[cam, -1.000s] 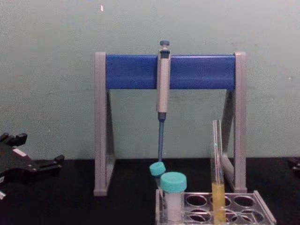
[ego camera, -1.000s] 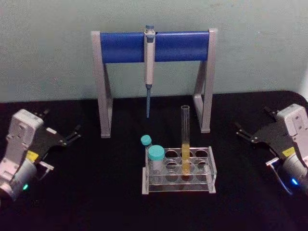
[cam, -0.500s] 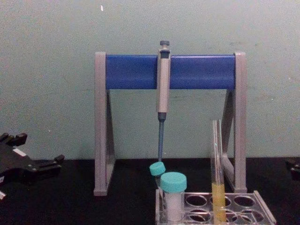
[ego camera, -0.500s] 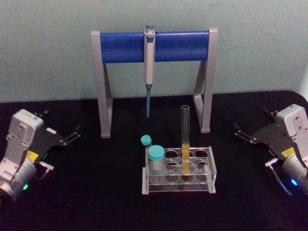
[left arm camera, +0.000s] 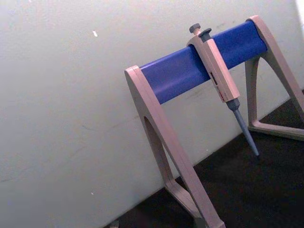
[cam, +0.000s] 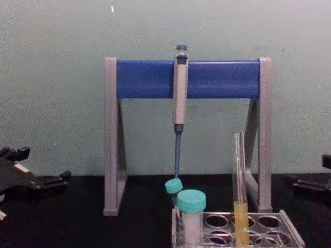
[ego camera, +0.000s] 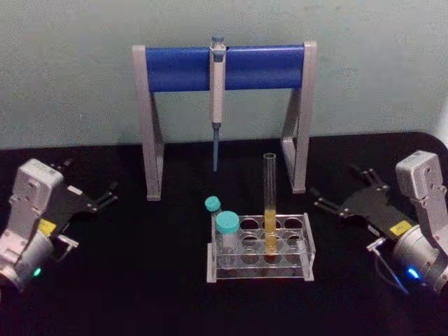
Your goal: Pick up the test tube from the test tube rack, shake it, then place it back into the test tube rack.
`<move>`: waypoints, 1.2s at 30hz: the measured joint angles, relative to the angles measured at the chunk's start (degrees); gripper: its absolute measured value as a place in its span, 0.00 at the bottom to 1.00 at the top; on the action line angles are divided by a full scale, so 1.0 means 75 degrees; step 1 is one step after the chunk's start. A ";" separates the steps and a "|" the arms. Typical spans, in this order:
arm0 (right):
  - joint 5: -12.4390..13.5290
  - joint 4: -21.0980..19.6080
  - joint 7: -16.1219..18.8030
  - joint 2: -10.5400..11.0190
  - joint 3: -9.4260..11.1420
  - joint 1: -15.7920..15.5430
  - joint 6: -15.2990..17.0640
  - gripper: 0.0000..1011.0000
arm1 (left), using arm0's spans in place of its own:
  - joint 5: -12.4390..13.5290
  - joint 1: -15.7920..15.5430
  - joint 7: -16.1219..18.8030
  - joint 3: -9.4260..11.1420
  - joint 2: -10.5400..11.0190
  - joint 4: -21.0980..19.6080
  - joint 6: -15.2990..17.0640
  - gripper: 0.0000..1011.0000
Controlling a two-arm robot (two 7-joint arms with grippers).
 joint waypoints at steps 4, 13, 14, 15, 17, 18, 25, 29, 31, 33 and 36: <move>0.0271 -0.0126 0.0463 -0.0078 -0.0004 -0.0022 0.0155 0.99 | 0.0000 0.0000 0.0000 0.0000 0.0000 0.0000 0.0000 1.00; 0.0603 -0.0189 0.1181 -0.0236 -0.0035 0.0016 0.0433 0.99 | 0.0000 0.0000 0.0000 0.0000 0.0000 0.0000 0.0000 1.00; 0.0638 -0.0196 0.1294 -0.0262 -0.0041 0.0023 0.0471 0.99 | 0.0000 0.0000 0.0000 0.0000 0.0000 0.0000 0.0001 1.00; 0.0655 -0.0196 0.1344 -0.0276 -0.0043 0.0028 0.0489 0.99 | 0.0000 -0.0001 0.0000 0.0000 0.0000 0.0000 0.0000 1.00; 0.0677 -0.0196 0.1438 -0.0311 -0.0053 0.0044 0.0533 0.99 | 0.0000 0.0000 0.0000 0.0000 0.0000 0.0000 0.0000 1.00; 0.0685 -0.0190 0.1491 -0.0328 -0.0061 0.0055 0.0555 0.99 | 0.0000 0.0000 0.0000 0.0000 -0.0001 0.0000 0.0000 1.00; 0.0742 0.0117 0.1911 -0.0624 -0.0112 0.0298 0.0686 0.99 | 0.0000 0.0000 0.0000 0.0000 0.0000 0.0000 0.0000 1.00; 0.0752 0.0327 0.2067 -0.0797 -0.0113 0.0450 0.0692 0.99 | 0.0000 0.0000 0.0000 0.0000 0.0000 0.0000 0.0000 1.00; 0.0758 0.0452 0.2174 -0.0906 -0.0113 0.0558 0.0701 0.99 | 0.0000 0.0000 0.0000 0.0000 0.0000 0.0000 0.0000 1.00; 0.0758 0.0583 0.2264 -0.0999 -0.0115 0.0662 0.0729 0.99 | 0.0000 -0.0001 0.0000 0.0000 0.0000 0.0000 0.0001 1.00; 0.0759 0.0701 0.2341 -0.1084 -0.0117 0.0763 0.0764 0.99 | 0.0000 0.0000 0.0000 0.0000 0.0000 0.0000 0.0000 1.00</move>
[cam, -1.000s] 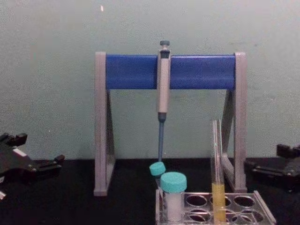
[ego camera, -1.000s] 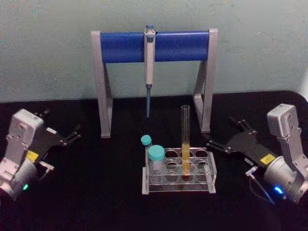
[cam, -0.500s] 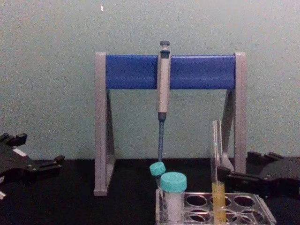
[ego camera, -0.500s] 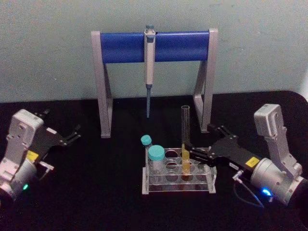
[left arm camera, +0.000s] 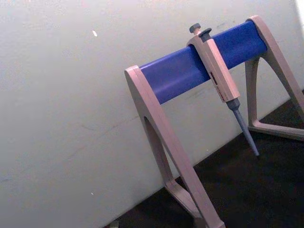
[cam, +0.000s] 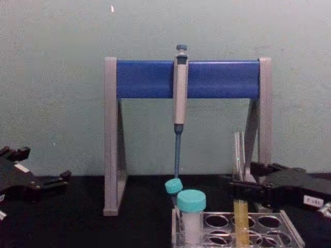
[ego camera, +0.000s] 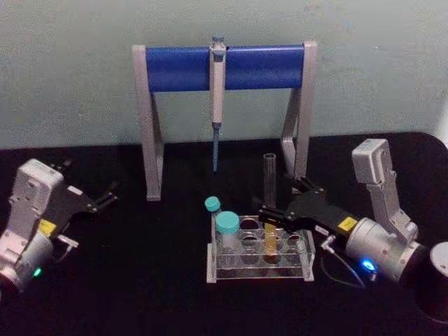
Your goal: Pick up the test tube from the test tube rack, shake it, then place it back into the test tube rack.
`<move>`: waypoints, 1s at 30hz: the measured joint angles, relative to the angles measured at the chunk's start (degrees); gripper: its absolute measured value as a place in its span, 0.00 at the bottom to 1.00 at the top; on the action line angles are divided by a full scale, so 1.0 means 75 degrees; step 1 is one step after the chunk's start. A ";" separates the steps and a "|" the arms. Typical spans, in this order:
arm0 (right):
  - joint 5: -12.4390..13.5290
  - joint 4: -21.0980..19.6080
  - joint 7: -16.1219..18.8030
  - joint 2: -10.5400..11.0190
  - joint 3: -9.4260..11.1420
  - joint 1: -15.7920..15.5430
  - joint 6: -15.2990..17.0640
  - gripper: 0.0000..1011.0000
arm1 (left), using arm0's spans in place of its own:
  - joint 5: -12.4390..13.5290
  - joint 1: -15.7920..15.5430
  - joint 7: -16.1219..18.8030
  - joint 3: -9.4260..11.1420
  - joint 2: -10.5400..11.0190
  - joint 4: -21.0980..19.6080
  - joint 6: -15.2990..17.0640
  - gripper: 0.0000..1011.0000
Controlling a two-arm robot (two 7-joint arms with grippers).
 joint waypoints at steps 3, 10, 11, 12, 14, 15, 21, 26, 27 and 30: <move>0.0018 0.0136 0.0092 -0.0087 0.0000 0.0109 0.0037 0.99 | 0.0000 0.0000 0.0000 0.0000 0.0000 0.0001 0.0000 1.00; 0.0110 0.0349 0.0214 -0.0233 0.0006 0.0286 0.0148 0.99 | 0.0000 0.0000 0.0000 0.0000 0.0000 0.0001 0.0000 1.00; 0.0124 0.0383 0.0234 -0.0253 0.0001 0.0315 0.0164 0.99 | 0.0000 0.0000 0.0000 0.0000 0.0000 0.0000 0.0000 1.00; 0.0132 0.0405 0.0247 -0.0264 -0.0003 0.0333 0.0174 0.99 | 0.0000 0.0000 0.0000 0.0000 0.0000 0.0000 0.0000 1.00; 0.0153 0.0465 0.0272 -0.0295 -0.0016 0.0382 0.0194 0.99 | 0.0000 0.0000 0.0000 0.0000 0.0000 0.0001 0.0000 1.00; 0.0157 0.0486 0.0278 -0.0306 -0.0019 0.0398 0.0198 0.99 | 0.0000 0.0000 0.0000 0.0000 0.0000 0.0001 0.0000 1.00; 0.0169 0.0570 0.0291 -0.0355 -0.0058 0.0474 0.0223 0.99 | 0.0000 0.0000 0.0000 0.0000 0.0000 0.0000 0.0000 1.00; 0.0168 0.0568 0.0289 -0.0354 -0.0058 0.0470 0.0223 0.99 | 0.0000 0.0000 0.0000 0.0000 0.0000 0.0000 0.0000 1.00; 0.0167 0.0567 0.0288 -0.0353 -0.0058 0.0468 0.0222 0.99 | 0.0000 0.0000 0.0000 0.0000 0.0000 0.0001 0.0000 1.00; 0.0166 0.0564 0.0287 -0.0352 -0.0057 0.0465 0.0221 0.99 | 0.0000 0.0000 0.0000 0.0000 0.0000 0.0000 0.0000 1.00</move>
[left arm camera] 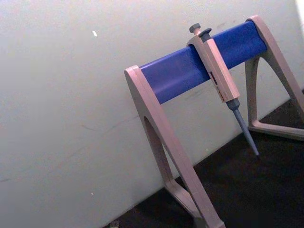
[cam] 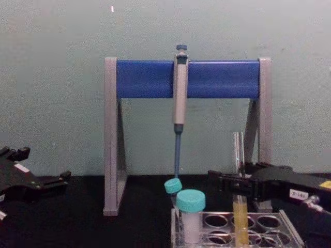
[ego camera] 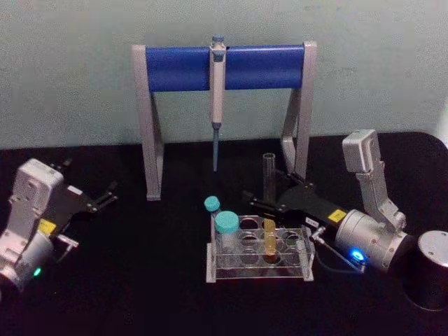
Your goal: Pick up the test tube from the test tube rack, shake it, then place it back into the test tube rack.
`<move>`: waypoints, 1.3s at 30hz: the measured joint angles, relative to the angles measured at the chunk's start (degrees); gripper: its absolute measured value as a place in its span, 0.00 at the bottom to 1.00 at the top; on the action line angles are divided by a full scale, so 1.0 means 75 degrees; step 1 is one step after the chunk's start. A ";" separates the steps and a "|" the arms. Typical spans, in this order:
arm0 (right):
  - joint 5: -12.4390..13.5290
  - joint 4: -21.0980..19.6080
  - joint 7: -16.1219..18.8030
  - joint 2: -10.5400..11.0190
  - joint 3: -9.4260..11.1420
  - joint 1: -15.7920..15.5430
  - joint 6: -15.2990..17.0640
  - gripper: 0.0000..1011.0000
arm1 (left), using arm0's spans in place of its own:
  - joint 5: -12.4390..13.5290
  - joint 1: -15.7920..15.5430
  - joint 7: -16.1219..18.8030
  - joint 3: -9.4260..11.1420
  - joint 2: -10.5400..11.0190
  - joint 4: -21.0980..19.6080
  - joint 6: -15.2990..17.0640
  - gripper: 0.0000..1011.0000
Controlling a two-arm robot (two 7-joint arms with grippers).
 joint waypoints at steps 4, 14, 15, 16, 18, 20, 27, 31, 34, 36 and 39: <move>-0.0001 -0.0003 -0.0001 0.0002 0.0002 -0.0003 -0.0002 0.97 | 0.0000 0.0000 0.0000 0.0000 0.0000 0.0001 0.0000 1.00; -0.0004 -0.0012 -0.0001 0.0009 0.0010 -0.0011 -0.0008 0.68 | 0.0000 0.0000 0.0000 0.0000 0.0000 0.0000 0.0000 1.00; -0.0003 -0.0013 -0.0001 0.0009 0.0010 -0.0011 -0.0008 0.64 | 0.0000 0.0000 0.0000 0.0000 0.0000 0.0000 0.0000 1.00; -0.0004 -0.0014 -0.0001 0.0009 0.0011 -0.0011 -0.0009 0.61 | 0.0000 0.0000 0.0000 0.0000 0.0000 0.0000 0.0000 1.00; -0.0003 -0.0014 -0.0001 0.0009 0.0011 -0.0011 -0.0011 0.56 | 0.0000 -0.0001 0.0000 0.0000 0.0000 0.0000 0.0000 1.00; -0.0004 -0.0015 -0.0001 0.0010 0.0011 -0.0011 -0.0012 0.48 | 0.0000 0.0000 0.0000 0.0000 0.0000 0.0000 0.0000 1.00; -0.0004 -0.0015 -0.0001 0.0009 0.0011 -0.0011 -0.0015 0.26 | 0.0000 0.0000 0.0000 0.0000 0.0000 0.0000 0.0000 1.00; -0.0003 -0.0015 0.0000 0.0009 0.0011 -0.0011 -0.0016 0.23 | 0.0000 0.0000 0.0000 0.0000 0.0000 0.0000 0.0000 1.00; -0.0003 -0.0015 0.0000 0.0009 0.0011 -0.0011 -0.0016 0.23 | 0.0000 0.0000 0.0000 0.0000 0.0000 0.0000 0.0000 1.00; -0.0003 -0.0015 -0.0001 0.0010 0.0011 -0.0011 -0.0016 0.23 | 0.0000 0.0000 0.0000 0.0000 0.0000 0.0000 0.0000 1.00; -0.0003 -0.0015 -0.0001 0.0009 0.0011 -0.0011 -0.0017 0.23 | 0.0000 0.0000 0.0000 0.0000 0.0000 0.0000 0.0000 1.00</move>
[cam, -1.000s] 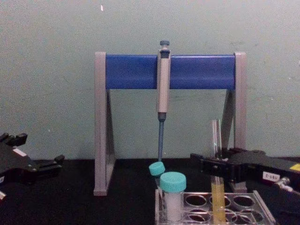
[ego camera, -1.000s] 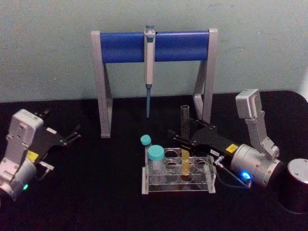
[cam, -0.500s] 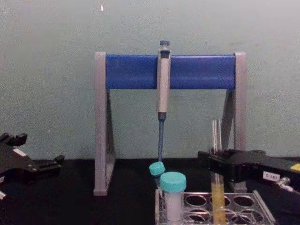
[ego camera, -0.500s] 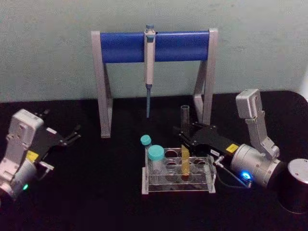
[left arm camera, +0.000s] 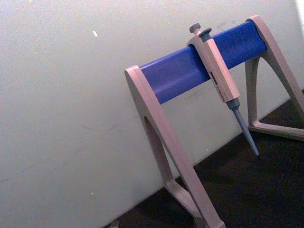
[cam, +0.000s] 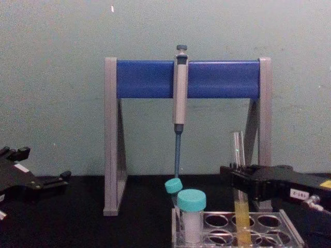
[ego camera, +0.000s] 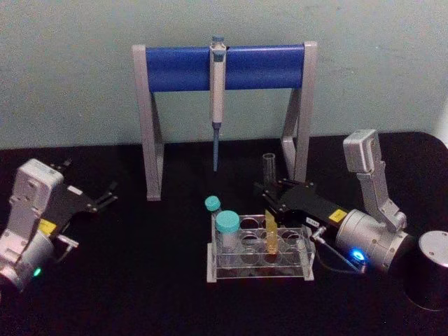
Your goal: Pick up the test tube from the test tube rack, shake it, then place it back into the test tube rack.
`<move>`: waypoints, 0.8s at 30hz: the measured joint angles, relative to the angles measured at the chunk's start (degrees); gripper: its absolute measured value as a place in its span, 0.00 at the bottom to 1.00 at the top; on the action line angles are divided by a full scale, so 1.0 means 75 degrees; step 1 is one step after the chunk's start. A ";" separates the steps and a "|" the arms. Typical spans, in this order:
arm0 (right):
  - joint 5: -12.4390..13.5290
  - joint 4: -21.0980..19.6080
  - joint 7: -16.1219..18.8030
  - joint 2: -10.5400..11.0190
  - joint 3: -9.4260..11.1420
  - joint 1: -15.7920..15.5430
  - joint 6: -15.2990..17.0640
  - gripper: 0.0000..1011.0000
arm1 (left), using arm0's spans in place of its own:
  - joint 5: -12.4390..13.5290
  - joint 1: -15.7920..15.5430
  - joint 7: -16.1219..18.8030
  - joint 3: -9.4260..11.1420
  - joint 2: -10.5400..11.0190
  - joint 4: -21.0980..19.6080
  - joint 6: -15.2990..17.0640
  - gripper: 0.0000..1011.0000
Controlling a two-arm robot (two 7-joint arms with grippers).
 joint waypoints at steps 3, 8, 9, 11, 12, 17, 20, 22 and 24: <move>0.0000 0.0000 0.0000 0.0000 0.0000 0.0000 0.0000 0.23 | 0.0000 0.0000 0.0000 0.0000 0.0000 0.0000 0.0000 1.00; 0.0000 0.0001 0.0000 0.0000 0.0000 0.0000 0.0000 0.23 | 0.0000 0.0000 0.0000 0.0000 0.0000 0.0000 0.0000 1.00; -0.0001 0.0001 0.0000 0.0000 0.0000 0.0000 0.0000 0.23 | 0.0000 0.0000 0.0000 0.0000 0.0000 0.0000 0.0000 1.00; -0.0032 -0.0003 -0.0003 0.0006 -0.0009 -0.0014 -0.0049 0.23 | 0.0000 0.0000 0.0000 0.0000 0.0000 0.0000 0.0000 1.00; -0.0046 -0.0007 -0.0004 0.0008 -0.0012 -0.0024 -0.0081 0.23 | 0.0000 0.0000 0.0000 0.0000 0.0000 0.0000 0.0000 1.00; -0.0079 -0.0041 -0.0003 0.0013 -0.0003 -0.0092 -0.0233 0.23 | 0.0000 0.0000 0.0000 0.0000 0.0000 0.0000 0.0000 1.00; -0.0079 -0.0073 0.0013 0.0015 0.0021 -0.0126 -0.0298 0.23 | 0.0000 0.0000 0.0000 0.0000 0.0000 0.0000 0.0000 1.00; -0.0077 -0.0088 0.0020 0.0018 0.0033 -0.0145 -0.0331 0.23 | 0.0000 0.0000 0.0000 0.0000 0.0000 0.0000 0.0000 1.00; -0.0077 -0.0116 0.0021 0.0021 0.0051 -0.0170 -0.0388 0.23 | 0.0000 0.0000 0.0000 0.0000 0.0000 0.0000 0.0000 1.00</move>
